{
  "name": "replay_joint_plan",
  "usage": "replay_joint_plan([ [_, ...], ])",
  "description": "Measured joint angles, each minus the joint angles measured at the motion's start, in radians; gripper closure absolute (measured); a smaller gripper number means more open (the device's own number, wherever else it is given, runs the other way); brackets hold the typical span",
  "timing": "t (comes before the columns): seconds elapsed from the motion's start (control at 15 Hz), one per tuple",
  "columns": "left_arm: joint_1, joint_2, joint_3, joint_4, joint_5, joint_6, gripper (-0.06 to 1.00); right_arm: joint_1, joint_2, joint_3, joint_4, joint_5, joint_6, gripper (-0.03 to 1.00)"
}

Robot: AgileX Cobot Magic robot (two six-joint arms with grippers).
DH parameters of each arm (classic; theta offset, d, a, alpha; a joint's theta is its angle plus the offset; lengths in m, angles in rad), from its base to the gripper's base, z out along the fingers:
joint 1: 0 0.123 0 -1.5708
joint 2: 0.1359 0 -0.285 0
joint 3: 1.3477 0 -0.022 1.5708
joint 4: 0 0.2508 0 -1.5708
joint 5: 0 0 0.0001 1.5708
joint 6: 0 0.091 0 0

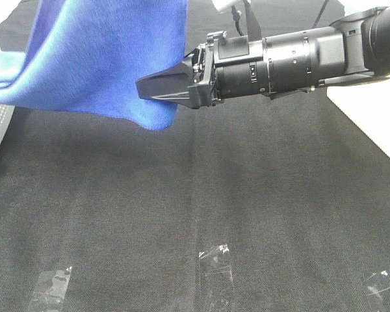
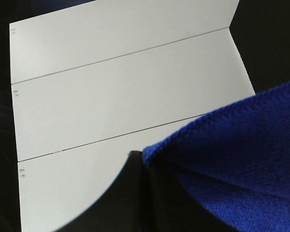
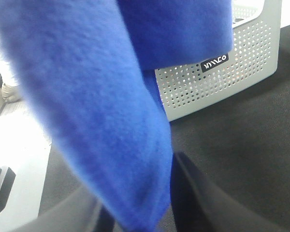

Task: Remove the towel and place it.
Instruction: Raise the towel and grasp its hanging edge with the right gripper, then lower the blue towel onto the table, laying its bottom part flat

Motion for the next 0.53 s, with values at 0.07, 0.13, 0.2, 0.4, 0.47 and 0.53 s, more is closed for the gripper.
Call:
replay_joint_plan([
  [0.07,0.019,0.0,0.0,0.0,0.004,-0.005,0.94,0.0,0.0,0.0,-0.002,0.0,0.003,0.62],
  [0.13,0.035,0.0,0.0,0.0,0.009,-0.023,0.94,0.0,0.0,0.0,-0.007,0.0,0.003,0.62],
  [0.2,0.044,0.0,0.0,0.0,0.013,-0.042,0.94,0.0,0.0,0.0,-0.007,0.0,0.004,0.62],
  [0.4,0.045,0.0,0.0,0.0,0.014,-0.058,0.94,0.0,0.0,0.0,-0.027,-0.006,0.006,0.7],
  [0.47,0.045,0.0,0.0,0.0,0.014,-0.059,0.94,0.0,0.0,0.0,-0.05,-0.016,0.012,0.79],
  [0.53,0.045,0.0,0.0,0.0,0.014,-0.059,0.94,0.0,0.0,0.0,-0.083,-0.042,0.034,0.94],
])
